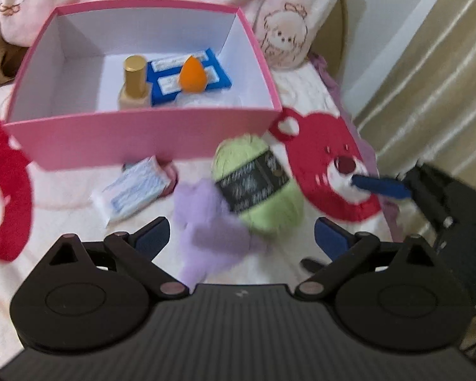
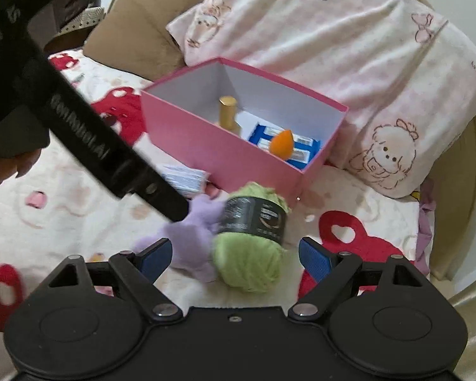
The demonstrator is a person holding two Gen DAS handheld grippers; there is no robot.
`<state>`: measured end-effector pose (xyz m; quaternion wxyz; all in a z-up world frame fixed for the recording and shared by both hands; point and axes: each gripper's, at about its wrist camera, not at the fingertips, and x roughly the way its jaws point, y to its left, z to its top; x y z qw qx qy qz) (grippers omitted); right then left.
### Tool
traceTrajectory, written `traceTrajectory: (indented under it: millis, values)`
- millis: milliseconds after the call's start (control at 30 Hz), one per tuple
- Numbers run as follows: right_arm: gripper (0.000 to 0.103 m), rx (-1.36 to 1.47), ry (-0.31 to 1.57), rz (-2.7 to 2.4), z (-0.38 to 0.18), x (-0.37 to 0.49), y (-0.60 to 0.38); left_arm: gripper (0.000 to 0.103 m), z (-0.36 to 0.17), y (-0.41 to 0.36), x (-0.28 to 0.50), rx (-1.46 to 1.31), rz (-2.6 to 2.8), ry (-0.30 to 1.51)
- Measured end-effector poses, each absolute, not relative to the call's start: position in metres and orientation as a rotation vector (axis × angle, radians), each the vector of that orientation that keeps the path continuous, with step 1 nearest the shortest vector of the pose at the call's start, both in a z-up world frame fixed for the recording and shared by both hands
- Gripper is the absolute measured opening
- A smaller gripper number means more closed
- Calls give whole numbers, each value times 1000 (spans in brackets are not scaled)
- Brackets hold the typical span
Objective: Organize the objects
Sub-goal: 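Move the open left gripper to the green yarn ball, then close the left gripper on the green yarn ball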
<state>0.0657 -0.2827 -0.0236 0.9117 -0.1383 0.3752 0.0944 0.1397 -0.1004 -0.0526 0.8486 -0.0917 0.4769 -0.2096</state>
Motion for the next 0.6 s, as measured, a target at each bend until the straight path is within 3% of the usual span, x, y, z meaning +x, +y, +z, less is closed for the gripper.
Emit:
traceTrajectory:
  millis: [267,400,433,467,500,567,600]
  values:
    - [89,-210,813,186,-56,97,-303,97,-86,-128,166,-140,-409,952]
    - [89,-158,863,203,-73,110,-312,91,-100,-133,177,-206,-419,977]
    - [89,-146,877,205,-76,113,-313,83,-104,-134,179,-223,-424,981]
    - [88,-129,892,205,-80,115,-315,64,-108,-135,180,-238,-431,988]
    - [86,-101,908,202,-83,117,-317,59,-112,-135,181,-261,-446,999]
    - [65,4,950,197,-88,120,-323,56,-117,-134,181,-313,-465,999]
    - [64,72,953,180,-87,119,-327,56,-118,-135,180,-302,-465,992]
